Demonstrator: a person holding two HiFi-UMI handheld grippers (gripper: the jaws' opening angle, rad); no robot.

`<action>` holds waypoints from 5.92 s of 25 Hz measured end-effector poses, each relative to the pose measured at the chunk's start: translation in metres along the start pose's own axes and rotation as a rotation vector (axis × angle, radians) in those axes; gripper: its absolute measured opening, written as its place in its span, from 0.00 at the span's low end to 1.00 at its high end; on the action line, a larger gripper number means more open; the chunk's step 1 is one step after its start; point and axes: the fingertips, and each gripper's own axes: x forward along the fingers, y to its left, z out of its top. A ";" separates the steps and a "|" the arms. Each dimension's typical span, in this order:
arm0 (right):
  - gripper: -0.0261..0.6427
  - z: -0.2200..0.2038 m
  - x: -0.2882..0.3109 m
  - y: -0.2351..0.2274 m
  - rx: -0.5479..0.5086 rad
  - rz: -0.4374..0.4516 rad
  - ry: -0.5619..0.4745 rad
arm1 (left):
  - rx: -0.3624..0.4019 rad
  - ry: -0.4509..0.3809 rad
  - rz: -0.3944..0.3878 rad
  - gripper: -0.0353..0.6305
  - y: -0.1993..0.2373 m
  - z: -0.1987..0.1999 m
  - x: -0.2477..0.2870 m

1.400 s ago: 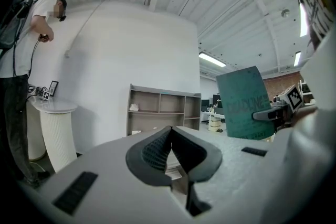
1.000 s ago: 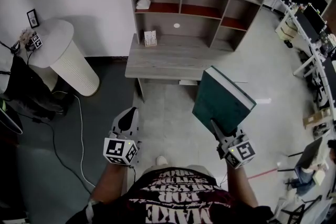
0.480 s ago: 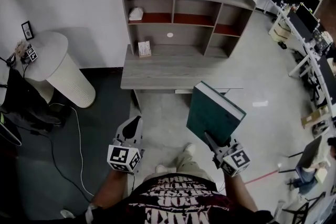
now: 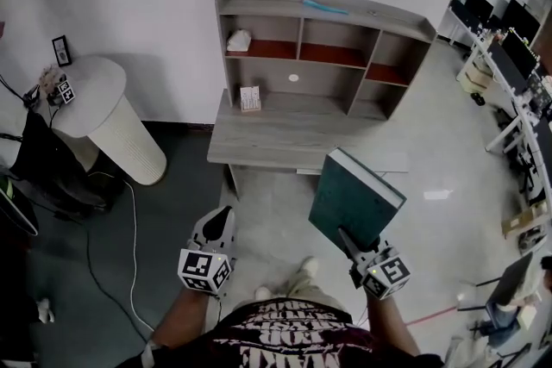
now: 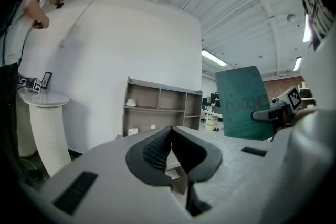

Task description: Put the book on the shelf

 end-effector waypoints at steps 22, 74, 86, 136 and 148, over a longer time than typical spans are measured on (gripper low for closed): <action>0.29 0.002 0.019 -0.074 0.104 0.031 -0.008 | 0.015 0.036 -0.022 0.06 -0.025 -0.003 0.087; 0.29 0.020 0.077 -0.254 0.092 0.181 0.029 | 0.063 0.014 0.111 0.06 -0.079 0.031 0.236; 0.29 0.009 0.047 -0.247 0.119 0.150 0.043 | 0.076 0.017 0.068 0.06 -0.097 0.036 0.237; 0.29 0.027 0.194 -0.289 0.162 0.100 0.065 | -0.009 0.094 -0.081 0.06 -0.008 0.025 0.371; 0.29 0.037 0.231 -0.295 0.181 0.068 0.061 | -0.012 0.094 -0.125 0.06 0.019 0.034 0.405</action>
